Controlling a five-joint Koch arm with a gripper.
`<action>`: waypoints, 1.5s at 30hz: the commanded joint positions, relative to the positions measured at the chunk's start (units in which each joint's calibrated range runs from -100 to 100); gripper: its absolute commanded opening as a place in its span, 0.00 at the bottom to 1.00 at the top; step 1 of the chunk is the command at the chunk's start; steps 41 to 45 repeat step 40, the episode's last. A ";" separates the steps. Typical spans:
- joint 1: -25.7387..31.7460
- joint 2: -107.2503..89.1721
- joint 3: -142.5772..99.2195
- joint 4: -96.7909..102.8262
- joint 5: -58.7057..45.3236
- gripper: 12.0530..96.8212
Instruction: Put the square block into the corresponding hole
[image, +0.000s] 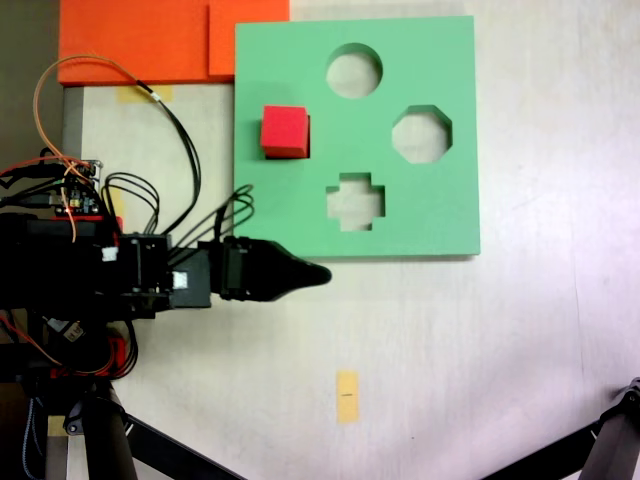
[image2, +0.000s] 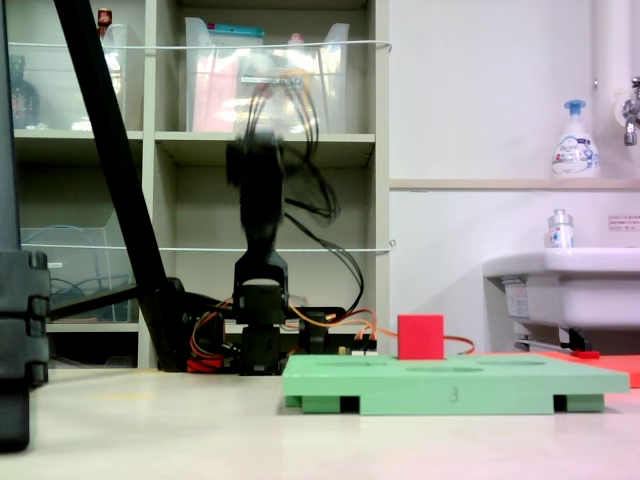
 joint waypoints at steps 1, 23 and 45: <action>-0.29 -1.50 -12.24 23.73 -2.49 0.57; -1.07 -1.50 -64.09 45.21 -2.39 0.43; -1.07 -1.50 -64.09 45.21 -2.39 0.43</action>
